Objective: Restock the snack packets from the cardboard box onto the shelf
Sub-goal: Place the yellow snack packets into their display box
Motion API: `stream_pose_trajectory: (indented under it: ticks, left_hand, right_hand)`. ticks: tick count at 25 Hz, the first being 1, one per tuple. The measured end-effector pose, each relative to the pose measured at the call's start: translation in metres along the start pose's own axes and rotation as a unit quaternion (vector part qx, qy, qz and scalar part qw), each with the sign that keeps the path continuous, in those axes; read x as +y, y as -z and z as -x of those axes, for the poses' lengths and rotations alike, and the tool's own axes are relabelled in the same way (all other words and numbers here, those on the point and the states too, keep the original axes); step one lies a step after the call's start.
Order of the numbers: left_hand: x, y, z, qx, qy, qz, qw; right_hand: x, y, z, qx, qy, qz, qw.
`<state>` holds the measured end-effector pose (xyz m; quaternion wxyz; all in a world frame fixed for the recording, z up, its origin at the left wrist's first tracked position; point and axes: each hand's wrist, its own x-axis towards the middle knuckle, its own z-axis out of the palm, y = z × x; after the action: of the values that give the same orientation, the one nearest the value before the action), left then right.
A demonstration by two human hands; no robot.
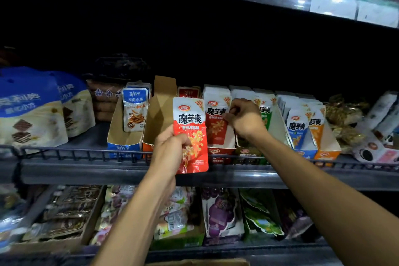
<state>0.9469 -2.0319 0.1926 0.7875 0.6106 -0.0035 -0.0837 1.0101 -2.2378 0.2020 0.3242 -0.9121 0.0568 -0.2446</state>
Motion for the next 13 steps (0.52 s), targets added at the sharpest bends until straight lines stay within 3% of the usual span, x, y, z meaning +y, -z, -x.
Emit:
stream_pose_trajectory:
  ticks: [4, 5, 7, 9, 10, 13]
  left_hand:
    - [-0.003, -0.004, -0.001, -0.047, -0.028, -0.071, 0.996]
    - [-0.004, -0.005, 0.0, -0.054, -0.033, -0.081, 0.995]
    - [-0.007, -0.008, 0.0, -0.067, -0.061, -0.107, 0.99]
    - [-0.014, -0.012, -0.001, -0.053, -0.127, -0.181, 0.974]
    - [-0.017, -0.013, -0.001, -0.035, -0.173, -0.268, 0.947]
    - [-0.029, -0.012, 0.0, 0.029, -0.263, -0.552, 0.791]
  right_hand:
    - [-0.009, 0.0, 0.014, 0.081, 0.008, -0.147, 0.986]
    - [-0.016, 0.005, 0.022, 0.043, 0.006, -0.21, 0.977]
    - [-0.03, 0.014, 0.041, -0.103, -0.021, -0.3, 0.948]
    - [-0.036, 0.022, 0.054, -0.194, -0.05, -0.306, 0.931]
    - [-0.036, 0.026, 0.055, -0.197, -0.053, -0.292, 0.934]
    - [-0.033, 0.035, 0.044, -0.096, -0.069, -0.299, 0.947]
